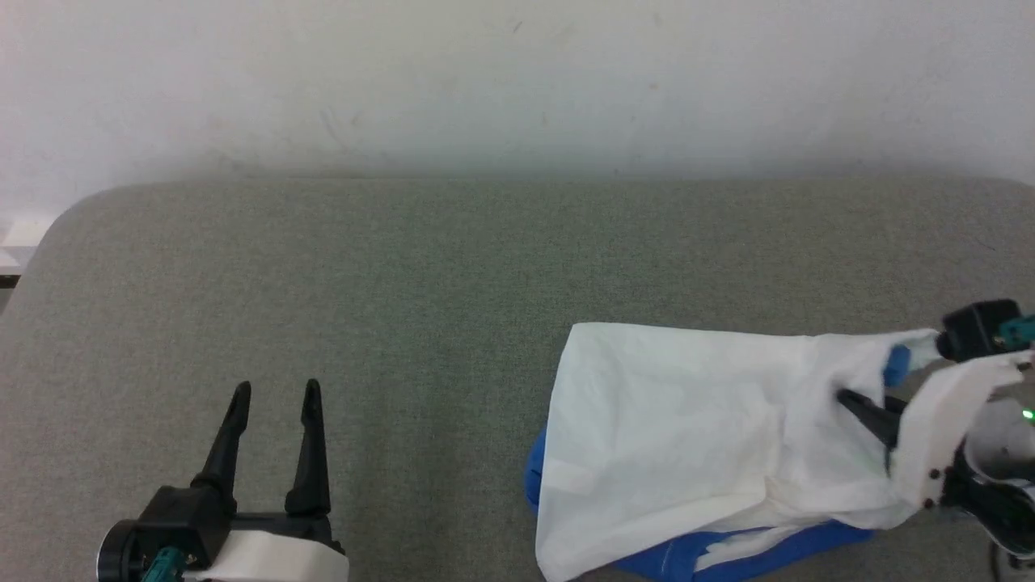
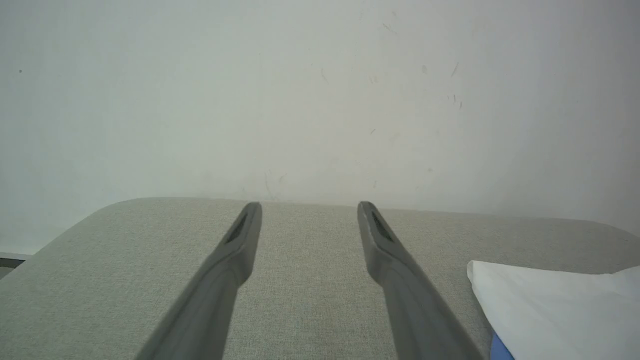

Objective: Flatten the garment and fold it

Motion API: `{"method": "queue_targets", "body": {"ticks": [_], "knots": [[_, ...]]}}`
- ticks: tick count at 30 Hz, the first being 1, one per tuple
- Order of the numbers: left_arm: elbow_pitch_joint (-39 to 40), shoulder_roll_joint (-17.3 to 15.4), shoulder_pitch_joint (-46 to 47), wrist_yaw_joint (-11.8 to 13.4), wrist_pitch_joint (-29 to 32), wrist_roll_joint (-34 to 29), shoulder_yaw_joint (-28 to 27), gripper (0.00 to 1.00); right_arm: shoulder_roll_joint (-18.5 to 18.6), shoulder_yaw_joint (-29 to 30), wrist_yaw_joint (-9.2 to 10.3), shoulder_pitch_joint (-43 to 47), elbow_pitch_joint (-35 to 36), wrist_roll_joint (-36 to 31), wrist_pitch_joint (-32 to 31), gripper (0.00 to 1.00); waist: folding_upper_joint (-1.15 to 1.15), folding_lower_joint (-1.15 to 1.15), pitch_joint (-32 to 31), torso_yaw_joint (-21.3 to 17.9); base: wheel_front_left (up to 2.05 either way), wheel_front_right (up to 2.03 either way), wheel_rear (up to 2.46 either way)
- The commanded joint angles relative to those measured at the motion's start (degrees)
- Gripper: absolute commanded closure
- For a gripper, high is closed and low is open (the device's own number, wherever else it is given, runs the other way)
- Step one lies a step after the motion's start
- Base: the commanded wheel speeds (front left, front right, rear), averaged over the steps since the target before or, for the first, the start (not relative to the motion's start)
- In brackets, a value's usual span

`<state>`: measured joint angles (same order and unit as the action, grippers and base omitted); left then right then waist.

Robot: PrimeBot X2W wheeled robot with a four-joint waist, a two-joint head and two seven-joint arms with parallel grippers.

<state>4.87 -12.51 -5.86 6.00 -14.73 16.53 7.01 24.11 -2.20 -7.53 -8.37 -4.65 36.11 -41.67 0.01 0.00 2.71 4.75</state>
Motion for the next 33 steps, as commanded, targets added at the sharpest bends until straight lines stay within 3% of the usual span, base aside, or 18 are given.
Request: {"method": "queue_targets", "body": {"ticks": [1, 7, 11, 14, 15, 16, 17, 18, 19, 24, 30, 33], "knots": [[-0.1, 0.0, -0.3, -0.5, -0.3, -0.5, 0.1, 0.00, -1.2, -0.9, 0.04, -1.2, 0.9, 0.6, -0.3, 1.00, -0.01, 0.00, 0.0, 0.1, 0.00, 0.00, 0.00], [-0.6, 0.2, 0.3, -0.9, -0.3, -0.7, 1.1, 0.00, -9.8, -7.8, 0.04, -5.4, 3.1, 4.2, -1.7, 1.00, -0.01, 0.00, -0.5, 1.2, 0.00, 0.00, 0.00], [-1.2, 0.4, 0.8, -1.3, -0.3, -0.6, 1.9, 0.00, -16.1, -11.1, 0.04, -6.9, -1.1, 5.6, 0.2, 1.00, -0.01, 0.00, -0.5, 2.5, 0.00, 0.00, 0.00], [-1.5, 0.7, 1.3, -1.6, -0.3, -0.7, 2.5, 0.00, -18.9, -12.8, 0.04, -7.3, -5.5, 6.0, 2.9, 1.00, -0.01, 0.00, -0.2, 3.6, 0.00, 0.00, 0.00], [-1.5, 0.9, 1.5, -1.6, -0.3, -0.7, 2.6, 0.00, -19.4, -13.5, 0.04, -7.4, -7.1, 5.9, 3.8, 0.95, -0.01, 0.00, 0.0, 3.9, 0.00, 0.00, 0.00], [-1.6, 1.0, 1.6, -1.7, -0.3, -0.7, 2.7, 0.00, -19.8, -14.0, 0.04, -7.6, -8.7, 6.0, 5.0, 0.80, -0.01, 0.00, 0.2, 4.1, 0.00, 0.00, 0.00], [-1.6, 1.0, 1.8, -1.7, -0.3, -0.8, 2.8, 0.00, -20.1, -14.6, 0.04, -7.9, -10.0, 5.9, 6.4, 0.58, -0.01, 0.00, 0.5, 4.2, 0.00, 0.00, 0.00], [-1.7, 1.1, 2.0, -1.8, -0.3, -0.7, 2.8, 0.00, -20.4, -15.2, 0.04, -8.3, -11.4, 5.7, 7.7, 0.08, -0.01, 0.00, 0.8, 4.5, 0.00, 0.00, 0.00], [-1.8, 1.2, 2.3, -1.9, -0.3, -0.7, 2.8, 0.00, -20.5, -15.9, 0.04, -8.7, -12.6, 5.5, 8.8, 0.00, -0.01, 0.00, 1.1, 4.6, 0.00, 0.00, 0.00], [-2.1, 1.6, 2.7, -2.0, -0.3, -0.7, 2.2, 0.00, -20.3, -20.4, 0.04, -11.6, -14.6, 4.5, 14.0, 0.00, -0.01, 0.00, 1.8, 4.1, 0.00, 0.00, 0.00], [-2.6, 1.8, 2.2, -2.1, -0.3, -0.9, 1.5, 0.00, -14.7, -28.7, 0.04, -14.0, -8.0, 0.7, 17.9, 0.00, -0.01, 0.00, 1.0, 2.5, 0.00, 0.00, 0.00], [-2.8, 1.8, 2.0, -2.1, -0.3, -1.0, 1.1, 0.00, -11.3, -29.2, 0.04, -14.1, -3.1, -3.8, 22.6, 0.00, -0.01, 0.00, 0.4, 1.6, 0.00, 0.00, 0.00]]}}
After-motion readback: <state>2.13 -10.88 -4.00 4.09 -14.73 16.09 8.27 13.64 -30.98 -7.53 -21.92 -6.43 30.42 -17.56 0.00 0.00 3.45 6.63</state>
